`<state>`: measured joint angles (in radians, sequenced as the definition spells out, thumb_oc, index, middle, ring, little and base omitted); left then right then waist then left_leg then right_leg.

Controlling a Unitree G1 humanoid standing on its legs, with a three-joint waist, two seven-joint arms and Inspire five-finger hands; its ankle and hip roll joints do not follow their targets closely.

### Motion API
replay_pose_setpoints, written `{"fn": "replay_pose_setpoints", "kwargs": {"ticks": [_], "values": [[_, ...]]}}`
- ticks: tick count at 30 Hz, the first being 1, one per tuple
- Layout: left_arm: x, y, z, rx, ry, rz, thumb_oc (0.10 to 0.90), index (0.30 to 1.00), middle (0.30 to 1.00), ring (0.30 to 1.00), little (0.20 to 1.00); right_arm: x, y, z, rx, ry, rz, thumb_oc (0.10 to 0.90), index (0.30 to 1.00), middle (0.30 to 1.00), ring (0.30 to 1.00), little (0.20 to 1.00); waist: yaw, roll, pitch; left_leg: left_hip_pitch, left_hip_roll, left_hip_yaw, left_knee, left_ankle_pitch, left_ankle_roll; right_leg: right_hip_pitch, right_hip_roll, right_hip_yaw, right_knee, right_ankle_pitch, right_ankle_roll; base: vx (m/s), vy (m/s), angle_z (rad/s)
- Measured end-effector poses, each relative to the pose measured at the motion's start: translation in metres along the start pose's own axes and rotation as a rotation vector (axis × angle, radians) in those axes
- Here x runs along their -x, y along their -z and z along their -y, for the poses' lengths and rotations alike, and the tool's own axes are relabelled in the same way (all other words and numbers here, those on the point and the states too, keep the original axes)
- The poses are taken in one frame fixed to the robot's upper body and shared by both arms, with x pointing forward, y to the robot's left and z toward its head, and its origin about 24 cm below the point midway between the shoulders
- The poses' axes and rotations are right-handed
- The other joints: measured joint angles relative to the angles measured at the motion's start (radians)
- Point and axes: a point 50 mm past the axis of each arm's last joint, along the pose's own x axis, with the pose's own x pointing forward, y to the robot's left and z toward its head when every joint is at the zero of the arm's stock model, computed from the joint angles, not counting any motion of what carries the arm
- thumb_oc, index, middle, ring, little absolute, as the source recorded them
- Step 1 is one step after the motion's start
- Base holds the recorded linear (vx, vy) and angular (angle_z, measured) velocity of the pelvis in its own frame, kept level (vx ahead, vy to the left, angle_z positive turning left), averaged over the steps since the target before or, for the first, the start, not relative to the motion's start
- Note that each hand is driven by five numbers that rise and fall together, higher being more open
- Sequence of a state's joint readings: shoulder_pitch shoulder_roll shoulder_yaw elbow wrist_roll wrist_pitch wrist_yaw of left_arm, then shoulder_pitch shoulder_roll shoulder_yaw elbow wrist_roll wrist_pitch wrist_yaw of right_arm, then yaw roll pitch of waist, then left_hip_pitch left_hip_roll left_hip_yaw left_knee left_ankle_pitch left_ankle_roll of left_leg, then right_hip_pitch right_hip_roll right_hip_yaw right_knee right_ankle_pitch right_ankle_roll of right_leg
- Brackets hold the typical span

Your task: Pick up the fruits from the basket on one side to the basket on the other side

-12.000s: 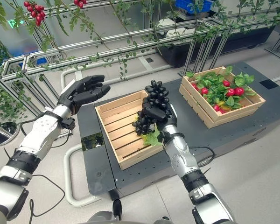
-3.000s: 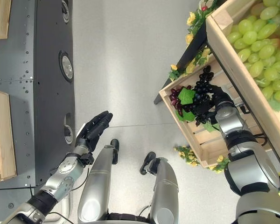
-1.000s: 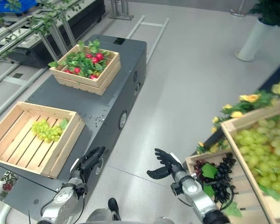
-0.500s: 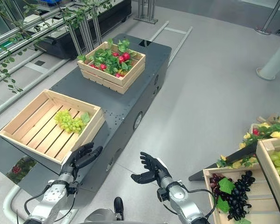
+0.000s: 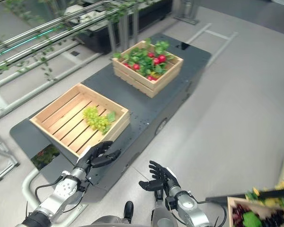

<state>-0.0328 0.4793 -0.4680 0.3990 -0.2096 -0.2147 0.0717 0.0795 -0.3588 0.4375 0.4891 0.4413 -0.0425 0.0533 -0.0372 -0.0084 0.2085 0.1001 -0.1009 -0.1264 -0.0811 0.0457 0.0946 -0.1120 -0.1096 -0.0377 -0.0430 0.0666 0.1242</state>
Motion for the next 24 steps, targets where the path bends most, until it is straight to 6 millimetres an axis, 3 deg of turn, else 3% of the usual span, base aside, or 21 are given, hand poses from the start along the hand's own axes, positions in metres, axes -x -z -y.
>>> {"fn": "replay_pose_setpoints", "kwargs": {"ticks": [1,4,6,7,8,9,11,12,13,16,17,19,24], "values": [[0.003,0.003,0.001,0.007,0.004,-0.01,0.8,0.9,0.9,0.9,0.9,-0.001,-0.003,0.001,0.002,-0.001,0.01,0.8,0.9,0.9,0.9,0.9,0.009,-0.007,-0.002,0.011,0.016,0.037,0.008,-0.031,-0.019,0.005,-0.001,-0.005,0.033,0.057,-0.024,0.3,-0.193,0.69],[0.011,0.014,0.003,0.013,0.013,-0.049,0.8,0.9,0.9,0.9,0.9,-0.008,-0.02,0.005,0.025,0.0,0.058,0.8,0.9,0.9,0.9,0.9,0.028,0.007,-0.001,0.026,0.094,0.127,0.071,-0.081,-0.08,0.075,0.057,-0.049,0.008,0.03,-0.072,0.26,-0.145,0.36],[0.011,0.014,0.004,0.012,0.015,-0.051,0.8,0.9,0.9,0.9,0.9,-0.01,-0.027,0.006,0.031,0.0,0.076,0.8,0.9,0.9,0.9,0.9,0.033,-0.025,0.004,-0.017,0.099,0.148,0.216,-0.116,-0.11,0.121,0.06,-0.071,-0.004,0.011,-0.098,0.13,-0.048,0.33],[0.01,0.012,0.004,0.011,0.013,-0.042,0.8,0.9,0.9,0.9,0.9,-0.011,-0.03,0.007,0.034,0.002,0.087,0.8,0.9,0.9,0.9,0.9,0.037,-0.052,0.011,-0.084,0.095,0.171,0.376,-0.131,-0.126,0.146,0.05,-0.086,-0.012,0.005,-0.113,0.09,0.079,0.25],[0.009,0.011,0.005,0.015,0.013,-0.036,0.8,0.9,0.9,0.9,0.9,-0.01,-0.032,0.01,0.041,0.006,0.095,0.8,0.9,0.9,0.9,0.9,0.044,-0.054,0.013,-0.128,0.114,0.198,0.455,-0.145,-0.121,0.169,0.055,-0.103,-0.012,-0.006,-0.132,0.12,0.126,0.3],[0.008,0.009,0.006,0.015,0.016,-0.03,0.8,0.9,0.9,0.9,0.9,-0.01,-0.032,0.012,0.038,0.013,0.098,0.8,0.9,0.9,0.9,0.9,0.038,-0.052,0.013,-0.141,0.136,0.223,0.459,-0.146,-0.121,0.183,0.059,-0.122,-0.017,-0.012,-0.137,0.12,0.156,0.49],[0.003,0.002,0.007,0.012,0.024,0.009,0.8,0.9,0.9,0.9,0.9,-0.008,-0.031,0.016,0.034,0.03,0.1,0.8,0.9,0.9,0.9,0.9,0.009,-0.047,0.016,-0.142,0.193,0.318,0.304,-0.132,-0.136,0.205,0.065,-0.191,-0.043,-0.021,-0.137,0.09,0.146,0.73],[-0.003,-0.006,0.01,0.008,0.041,0.036,0.8,0.9,0.9,0.9,0.9,-0.006,-0.03,0.021,0.041,0.043,0.097,0.8,0.9,0.9,0.9,0.9,0.0,-0.033,0.024,-0.141,0.236,0.364,0.191,-0.094,-0.188,0.212,0.072,-0.232,-0.045,-0.023,-0.129,0.12,0.205,0.81],[-0.008,-0.013,0.014,0.001,0.064,0.06,0.8,0.9,0.9,0.9,0.9,-0.004,-0.029,0.025,0.049,0.056,0.09,0.8,0.9,0.9,0.9,0.9,-0.004,-0.021,0.032,-0.141,0.251,0.38,0.12,-0.073,-0.195,0.218,0.079,-0.252,-0.045,-0.027,-0.128,0.14,0.199,0.62],[-0.009,-0.014,0.018,-0.021,0.078,0.069,0.8,0.9,0.9,0.9,0.9,-0.004,-0.026,0.026,0.012,0.064,0.085,0.8,0.9,0.9,0.9,0.9,0.003,-0.004,0.032,-0.072,0.246,0.353,-0.018,-0.028,-0.189,0.226,0.08,-0.248,-0.045,-0.038,-0.112,0.15,0.155,0.01],[-0.009,-0.015,0.018,-0.027,0.08,0.072,0.8,0.9,0.9,0.9,0.9,-0.002,-0.024,0.028,0.002,0.071,0.092,0.8,0.9,0.9,0.9,0.9,-0.001,0.015,0.031,-0.036,0.242,0.351,-0.016,0.002,-0.176,0.234,0.088,-0.248,-0.045,-0.044,-0.1,0.11,0.083,-0.06],[-0.009,-0.017,0.015,-0.027,0.07,0.08,0.8,0.9,0.9,0.9,0.9,0.001,-0.019,0.027,-0.032,0.075,0.087,0.8,0.9,0.9,0.9,0.9,0.001,0.016,0.034,-0.023,0.235,0.349,-0.016,0.075,-0.147,0.246,0.078,-0.246,-0.046,-0.051,-0.075,0.16,0.122,-0.01],[-0.007,-0.023,0.0,-0.069,0.039,0.103,0.8,0.9,0.9,0.9,0.9,0.0,-0.015,0.012,-0.073,0.056,0.094,0.8,0.9,0.9,0.9,0.9,0.018,-0.002,0.029,-0.026,0.174,0.349,-0.009,0.05,-0.107,0.244,0.019,-0.249,-0.045,-0.053,-0.035,0.09,0.091,0.06]]}}
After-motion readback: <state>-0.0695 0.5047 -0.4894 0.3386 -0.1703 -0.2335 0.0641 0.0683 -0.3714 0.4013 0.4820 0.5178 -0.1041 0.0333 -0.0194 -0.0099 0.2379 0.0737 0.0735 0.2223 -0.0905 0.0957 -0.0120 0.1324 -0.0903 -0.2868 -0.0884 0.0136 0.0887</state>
